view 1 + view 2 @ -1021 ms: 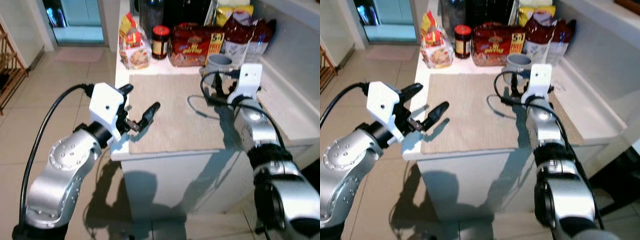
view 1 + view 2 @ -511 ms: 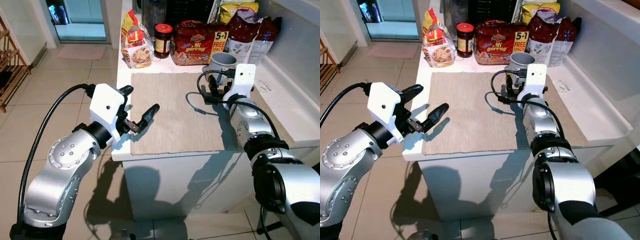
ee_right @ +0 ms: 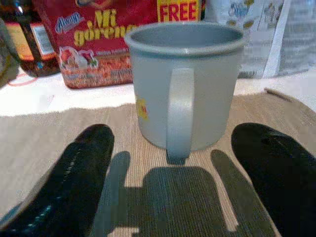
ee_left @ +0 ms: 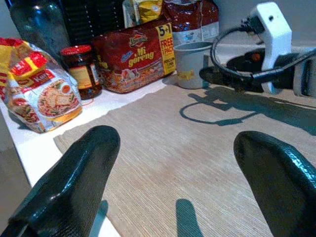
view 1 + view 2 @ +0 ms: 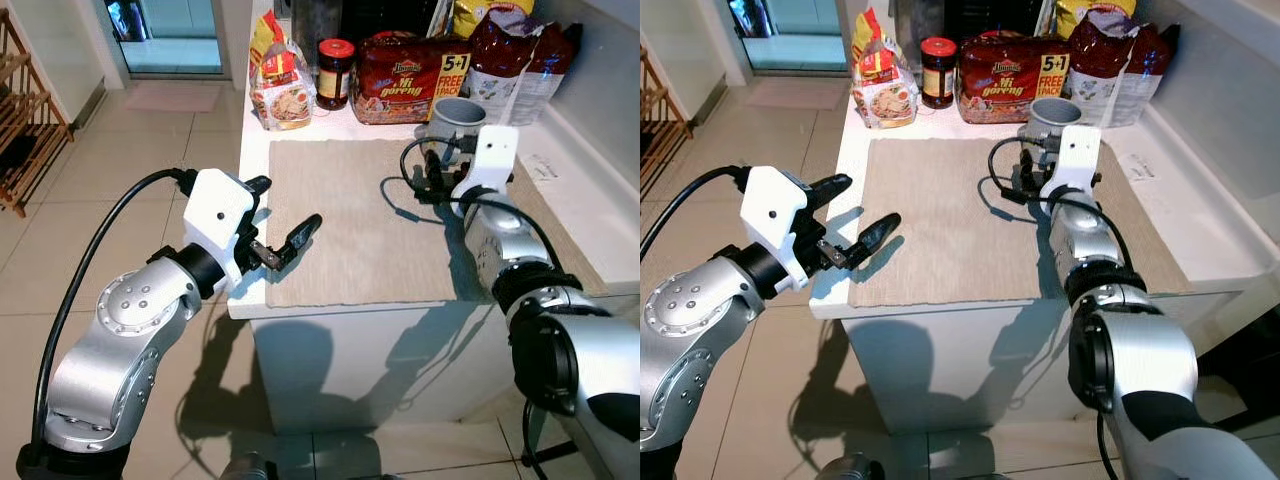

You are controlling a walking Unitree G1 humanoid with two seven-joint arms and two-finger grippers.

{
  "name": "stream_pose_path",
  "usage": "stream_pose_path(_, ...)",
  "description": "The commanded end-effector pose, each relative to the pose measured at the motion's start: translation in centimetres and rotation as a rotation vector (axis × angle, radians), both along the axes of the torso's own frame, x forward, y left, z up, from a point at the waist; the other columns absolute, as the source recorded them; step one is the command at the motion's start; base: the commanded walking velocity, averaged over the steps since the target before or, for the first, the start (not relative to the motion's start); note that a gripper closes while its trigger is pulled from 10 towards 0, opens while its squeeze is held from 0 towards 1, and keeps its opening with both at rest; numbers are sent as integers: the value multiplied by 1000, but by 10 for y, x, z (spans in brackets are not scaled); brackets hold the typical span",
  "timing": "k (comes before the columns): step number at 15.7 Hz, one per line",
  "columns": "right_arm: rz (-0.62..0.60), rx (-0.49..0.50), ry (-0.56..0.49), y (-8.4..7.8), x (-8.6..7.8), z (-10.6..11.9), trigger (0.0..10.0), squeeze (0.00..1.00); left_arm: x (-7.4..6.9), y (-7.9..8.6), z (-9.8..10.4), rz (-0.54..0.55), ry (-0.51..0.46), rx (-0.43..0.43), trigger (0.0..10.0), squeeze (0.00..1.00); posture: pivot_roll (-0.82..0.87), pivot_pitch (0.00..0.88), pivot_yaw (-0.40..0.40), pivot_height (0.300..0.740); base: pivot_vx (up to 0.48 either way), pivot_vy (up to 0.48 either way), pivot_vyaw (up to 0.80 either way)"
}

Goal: Setting the table

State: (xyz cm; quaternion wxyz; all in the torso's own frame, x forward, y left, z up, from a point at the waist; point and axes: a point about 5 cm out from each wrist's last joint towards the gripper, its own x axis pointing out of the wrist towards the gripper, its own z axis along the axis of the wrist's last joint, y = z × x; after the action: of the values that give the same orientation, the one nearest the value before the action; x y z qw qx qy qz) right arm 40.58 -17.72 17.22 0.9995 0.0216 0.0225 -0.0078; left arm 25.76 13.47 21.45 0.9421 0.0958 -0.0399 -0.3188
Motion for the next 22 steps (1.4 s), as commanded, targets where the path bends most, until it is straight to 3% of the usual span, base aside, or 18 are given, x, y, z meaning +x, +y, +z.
stream_pose_path(1,-12,5,-28,-5,2,10,0,0,-4,-3,7,-31,-23,13,10000,0,195,59,-18,740,0,0,0)
stream_pose_path(2,-23,1,-34,-7,3,13,627,0,-6,-2,9,-30,-28,20,10000,0,202,67,-18,740,0,0,0)
stream_pose_path(3,-25,-3,-46,-8,4,16,2353,0,-7,-1,11,-29,-38,25,10000,0,211,77,-18,740,0,0,0)
stream_pose_path(4,-21,-11,-52,-7,4,17,3137,0,-8,0,12,-27,-40,24,10000,0,216,86,-17,740,0,0,0)
stream_pose_path(5,-17,-18,-60,-7,5,19,7961,0,-10,2,14,-24,-41,25,10000,0,224,101,-17,740,0,0,0)
stream_pose_path(6,-16,-15,-67,-7,5,22,10000,0,-11,4,14,-19,-34,38,10000,0,230,111,-17,740,0,0,0)
stream_pose_path(13,12,-14,-76,1,8,28,10000,0,-30,22,20,33,2,89,10000,0,296,211,-33,740,0,0,0)
stream_pose_path(14,10,-5,-81,1,8,29,3765,0,-32,23,20,37,8,91,10000,0,304,219,-33,740,0,0,0)
stream_pose_path(15,13,-8,-93,2,8,31,0,0,-34,23,21,39,10,87,10000,0,308,224,-33,740,0,0,0)
stream_pose_path(16,16,-13,-98,3,8,32,0,0,-35,23,22,36,7,82,10000,0,309,224,-33,740,0,0,0)
stream_pose_path(18,38,-41,-132,7,9,36,0,0,-44,11,28,-69,7,-10,10000,0,310,226,-34,740,0,0,0)
stream_pose_path(22,32,-80,-152,8,9,38,0,0,-48,6,28,-97,15,-17,10000,0,312,221,-35,740,0,0,0)
